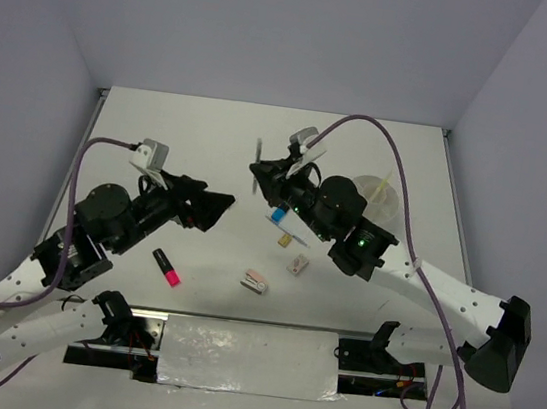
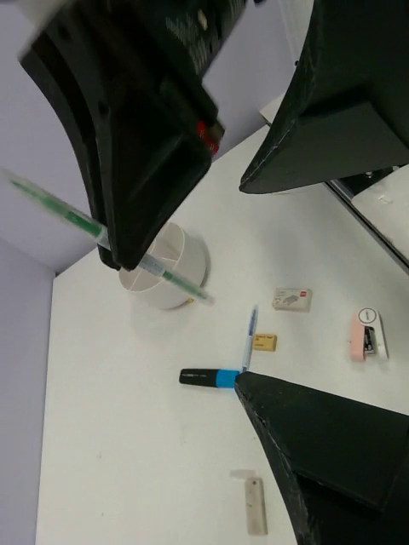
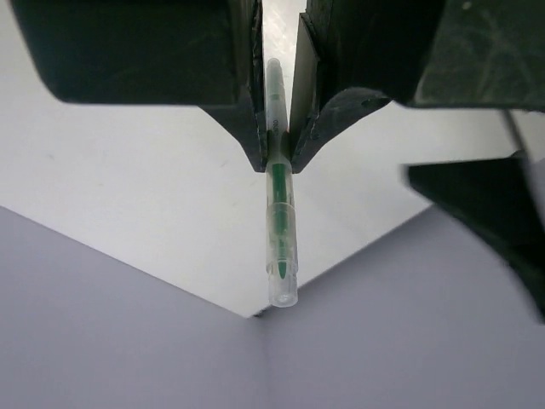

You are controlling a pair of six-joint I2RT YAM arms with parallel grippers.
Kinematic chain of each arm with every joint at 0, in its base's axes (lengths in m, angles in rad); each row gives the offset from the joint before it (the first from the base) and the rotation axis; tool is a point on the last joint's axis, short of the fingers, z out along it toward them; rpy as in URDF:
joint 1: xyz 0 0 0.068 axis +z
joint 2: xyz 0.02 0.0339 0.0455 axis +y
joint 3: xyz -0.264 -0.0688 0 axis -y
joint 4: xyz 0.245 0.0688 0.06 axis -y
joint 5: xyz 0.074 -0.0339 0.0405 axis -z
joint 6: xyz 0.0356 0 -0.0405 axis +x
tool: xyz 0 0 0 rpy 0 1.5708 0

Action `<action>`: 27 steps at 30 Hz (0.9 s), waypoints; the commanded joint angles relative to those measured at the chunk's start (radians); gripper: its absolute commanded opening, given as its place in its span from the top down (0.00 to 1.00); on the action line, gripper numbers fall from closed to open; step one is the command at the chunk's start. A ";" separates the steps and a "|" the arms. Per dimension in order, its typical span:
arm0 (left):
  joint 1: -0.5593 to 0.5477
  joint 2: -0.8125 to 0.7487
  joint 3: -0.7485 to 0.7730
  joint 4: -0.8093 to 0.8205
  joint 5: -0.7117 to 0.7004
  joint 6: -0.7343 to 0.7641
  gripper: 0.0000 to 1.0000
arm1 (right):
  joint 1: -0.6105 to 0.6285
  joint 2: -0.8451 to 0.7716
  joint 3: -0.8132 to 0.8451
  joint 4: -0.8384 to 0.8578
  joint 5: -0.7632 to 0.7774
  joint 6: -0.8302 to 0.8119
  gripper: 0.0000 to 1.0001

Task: Sort the stationery into containers
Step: Close the pen cap on the pen, then place the pen in the storage box.

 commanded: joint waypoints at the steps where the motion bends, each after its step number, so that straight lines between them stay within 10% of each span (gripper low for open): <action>1: -0.001 0.007 0.185 -0.189 -0.077 0.014 0.01 | -0.067 -0.035 -0.083 0.149 0.147 0.065 1.00; 15: -0.002 -0.024 0.156 -0.519 -0.289 0.082 0.01 | -0.679 -0.172 -0.220 -0.010 0.447 0.160 1.00; 27: -0.001 -0.041 0.132 -0.533 -0.291 0.085 0.01 | -0.766 -0.012 -0.273 0.069 0.402 0.211 1.00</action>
